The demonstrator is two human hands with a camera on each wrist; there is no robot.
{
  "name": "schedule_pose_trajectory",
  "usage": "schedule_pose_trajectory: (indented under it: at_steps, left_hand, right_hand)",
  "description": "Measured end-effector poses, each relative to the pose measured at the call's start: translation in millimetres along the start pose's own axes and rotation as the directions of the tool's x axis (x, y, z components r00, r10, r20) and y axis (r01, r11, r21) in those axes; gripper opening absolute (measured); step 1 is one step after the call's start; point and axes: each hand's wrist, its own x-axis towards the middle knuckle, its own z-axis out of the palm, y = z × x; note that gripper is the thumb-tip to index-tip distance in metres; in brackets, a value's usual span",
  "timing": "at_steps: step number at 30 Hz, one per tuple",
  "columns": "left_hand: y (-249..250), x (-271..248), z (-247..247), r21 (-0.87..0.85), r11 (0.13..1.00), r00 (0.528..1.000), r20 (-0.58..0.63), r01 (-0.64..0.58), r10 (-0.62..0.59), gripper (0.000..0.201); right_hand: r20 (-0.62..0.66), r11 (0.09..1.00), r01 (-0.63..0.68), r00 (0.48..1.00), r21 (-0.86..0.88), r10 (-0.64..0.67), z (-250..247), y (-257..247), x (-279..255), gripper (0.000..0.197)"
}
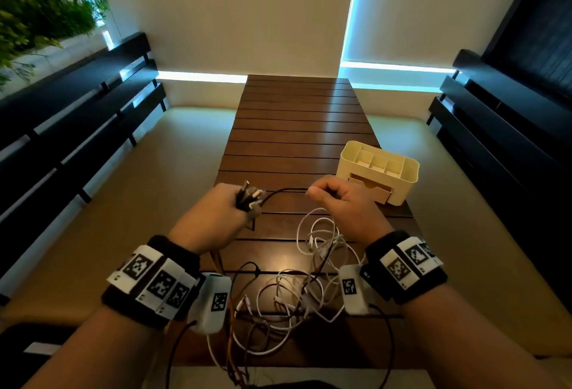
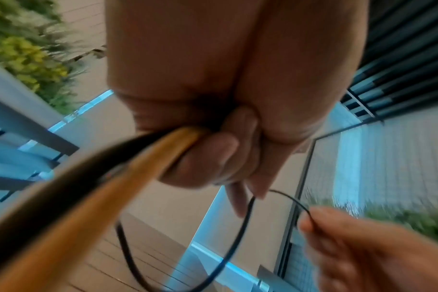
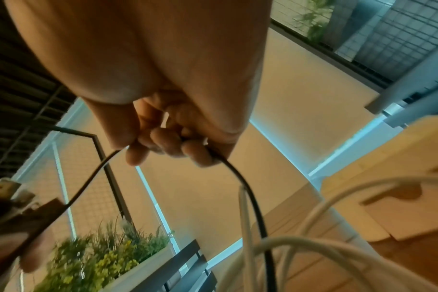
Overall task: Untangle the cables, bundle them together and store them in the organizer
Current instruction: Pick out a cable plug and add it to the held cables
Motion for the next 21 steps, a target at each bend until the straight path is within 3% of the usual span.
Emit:
schedule_pose_trajectory:
  at_steps: [2, 5, 8, 11, 14, 17, 21]
  left_hand:
    - [-1.0, 0.9, 5.3, 0.061, 0.998, 1.0, 0.009, -0.006, 0.005, 0.019]
    - [10.4, 0.7, 12.0, 0.014, 0.997, 0.996, -0.036, -0.076, 0.077, 0.011]
    - [17.8, 2.0, 17.3, 0.028, 0.988, 0.988, 0.01, -0.153, 0.152, 0.021]
    - [23.5, 1.7, 12.5, -0.003, 0.988, 0.985, -0.073, -0.156, 0.156, 0.027]
    - [31.9, -3.2, -1.3, -0.161, 0.967, 0.96, -0.231, -0.195, 0.155, 0.015]
    - [29.9, -3.2, -25.8, -0.38, 0.894, 0.931, -0.353, -0.237, 0.097, 0.019]
    - [13.6, -1.5, -39.2, -0.376, 0.915, 0.951, -0.307, -0.149, 0.029, 0.033]
  right_hand:
    - [0.06, 0.992, 0.071, 0.996, -0.108, -0.065, 0.1, -4.4, 4.2, 0.008]
    - [0.162, 0.973, 0.16, 0.978, -0.164, -0.133, 8.0, -9.7, 8.4, 0.008]
    - [0.136, 0.961, 0.233, 0.967, -0.151, -0.213, 12.2, -19.0, 13.2, 0.007]
    - [0.097, 0.961, 0.265, 0.962, -0.085, -0.256, 9.9, -27.0, 12.9, 0.009]
    - [0.078, 0.993, 0.122, 0.99, 0.001, -0.122, 9.4, -19.1, 8.9, 0.016]
    - [0.073, 0.996, -0.072, 0.995, 0.06, 0.067, 9.2, 3.8, 6.3, 0.031]
    - [0.041, 0.951, -0.162, 0.987, 0.265, 0.157, 1.1, 11.9, 8.4, 0.026]
